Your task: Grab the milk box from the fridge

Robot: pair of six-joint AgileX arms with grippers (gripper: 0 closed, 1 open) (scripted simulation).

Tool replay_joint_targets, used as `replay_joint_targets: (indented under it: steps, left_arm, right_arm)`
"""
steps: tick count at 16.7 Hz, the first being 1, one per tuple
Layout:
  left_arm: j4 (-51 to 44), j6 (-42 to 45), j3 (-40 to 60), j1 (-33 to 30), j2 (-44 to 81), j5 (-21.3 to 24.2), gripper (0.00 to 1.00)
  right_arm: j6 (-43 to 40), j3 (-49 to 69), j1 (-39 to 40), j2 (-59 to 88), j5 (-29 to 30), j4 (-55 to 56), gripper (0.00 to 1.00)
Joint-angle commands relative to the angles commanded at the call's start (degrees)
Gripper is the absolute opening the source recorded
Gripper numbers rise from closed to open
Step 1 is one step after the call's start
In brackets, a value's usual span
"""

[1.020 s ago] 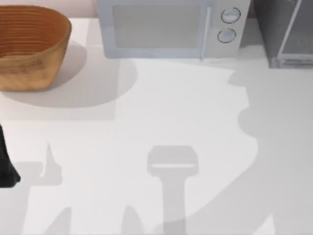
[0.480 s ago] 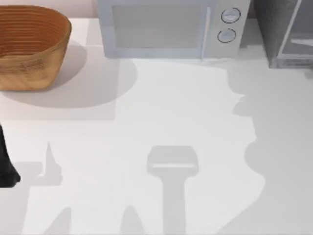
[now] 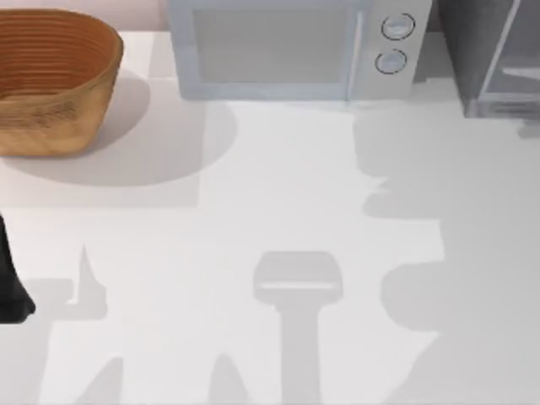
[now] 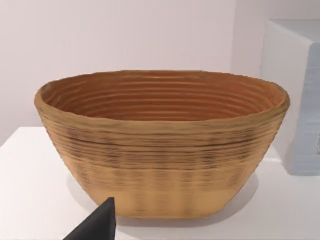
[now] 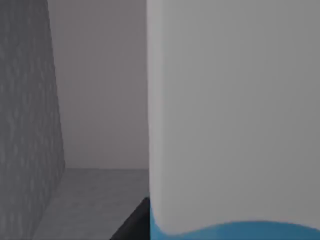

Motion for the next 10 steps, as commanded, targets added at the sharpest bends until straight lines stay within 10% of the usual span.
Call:
replay_joint_targets:
  steps: [10]
  left_arm:
    - [0.0, 0.0, 0.0, 0.0, 0.0, 0.0, 1.00]
  right_arm:
    - [-0.1, -25.5, 7.8, -56.6, 7.3, -28.7, 0.00]
